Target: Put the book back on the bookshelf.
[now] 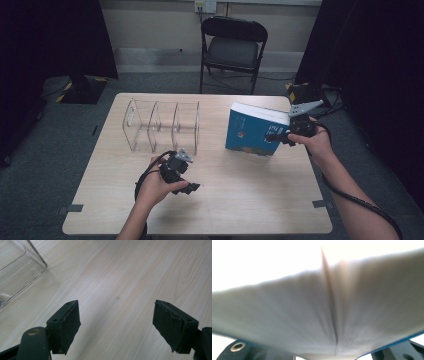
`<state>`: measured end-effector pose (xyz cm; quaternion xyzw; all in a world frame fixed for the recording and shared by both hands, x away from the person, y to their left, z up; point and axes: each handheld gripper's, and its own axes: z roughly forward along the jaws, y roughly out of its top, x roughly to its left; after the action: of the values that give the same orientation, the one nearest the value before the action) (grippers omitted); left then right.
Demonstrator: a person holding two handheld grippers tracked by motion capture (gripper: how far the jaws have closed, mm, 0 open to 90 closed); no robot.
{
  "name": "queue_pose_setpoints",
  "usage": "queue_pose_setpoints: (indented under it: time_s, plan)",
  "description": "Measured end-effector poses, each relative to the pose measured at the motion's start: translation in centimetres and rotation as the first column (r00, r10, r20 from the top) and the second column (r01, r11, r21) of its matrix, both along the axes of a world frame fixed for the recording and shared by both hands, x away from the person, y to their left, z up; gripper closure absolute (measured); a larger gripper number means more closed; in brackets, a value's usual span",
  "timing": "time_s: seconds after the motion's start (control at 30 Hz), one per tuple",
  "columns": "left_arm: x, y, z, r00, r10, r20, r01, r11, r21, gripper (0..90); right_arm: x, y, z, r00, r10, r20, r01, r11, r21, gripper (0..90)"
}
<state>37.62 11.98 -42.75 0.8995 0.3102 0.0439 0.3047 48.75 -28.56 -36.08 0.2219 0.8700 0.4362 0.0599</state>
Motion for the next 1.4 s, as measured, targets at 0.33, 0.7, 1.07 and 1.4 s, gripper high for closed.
queue_pose_setpoints:
  time_s: [0.33, 0.7, 1.07, 1.4]
  plan:
    - [-0.1, 0.1, -0.3, 0.9999, 0.007, -0.012, -0.007, 1.0, 0.005, 21.5, 0.3, 0.3, 1.0, 1.0, 0.002, 0.006, -0.002, 0.998, -0.058, 54.0]
    - [-0.1, 0.2, -0.5, 0.9996, -0.003, -0.029, 0.003, 1.0, 0.004, 21.5, 0.5, 0.9, 2.6, 0.9999, 0.009, -0.006, -0.01, 0.989, -0.149, 53.5]
    - [-0.1, 0.2, -0.6, 0.9996, -0.002, -0.027, 0.002, 1.0, 0.002, 21.5, 0.7, 1.3, 4.0, 0.9999, 0.012, -0.01, -0.014, 0.971, -0.24, 51.6]
    - [-0.2, 0.0, -0.8, 0.9993, -0.012, -0.037, 0.012, 0.9999, 0.003, 21.5, 1.1, 2.0, 5.8, 0.9996, 0.022, -0.019, -0.027, 0.947, -0.32, 50.2]
